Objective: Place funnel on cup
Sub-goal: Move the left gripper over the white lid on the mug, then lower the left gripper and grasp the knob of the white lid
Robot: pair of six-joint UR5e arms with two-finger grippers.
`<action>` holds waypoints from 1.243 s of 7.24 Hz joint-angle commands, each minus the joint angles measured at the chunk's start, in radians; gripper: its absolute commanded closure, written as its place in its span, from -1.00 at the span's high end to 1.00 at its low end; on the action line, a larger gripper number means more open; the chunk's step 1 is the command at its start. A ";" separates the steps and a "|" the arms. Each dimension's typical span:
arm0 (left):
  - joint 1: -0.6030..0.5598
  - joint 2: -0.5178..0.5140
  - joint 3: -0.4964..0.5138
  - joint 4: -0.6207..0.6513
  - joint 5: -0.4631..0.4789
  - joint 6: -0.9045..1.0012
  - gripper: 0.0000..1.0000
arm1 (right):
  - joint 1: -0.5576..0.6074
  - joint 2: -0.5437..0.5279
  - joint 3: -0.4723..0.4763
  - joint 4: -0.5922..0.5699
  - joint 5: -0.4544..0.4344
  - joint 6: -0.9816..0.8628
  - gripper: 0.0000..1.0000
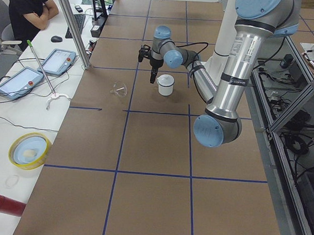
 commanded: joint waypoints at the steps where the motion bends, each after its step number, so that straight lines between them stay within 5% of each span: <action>1: 0.154 -0.138 0.008 0.178 0.130 -0.164 1.00 | 0.000 0.000 0.000 0.000 0.000 0.000 1.00; 9: 0.227 -0.151 0.068 0.148 0.134 -0.237 0.63 | 0.000 0.000 0.000 0.000 0.000 0.000 1.00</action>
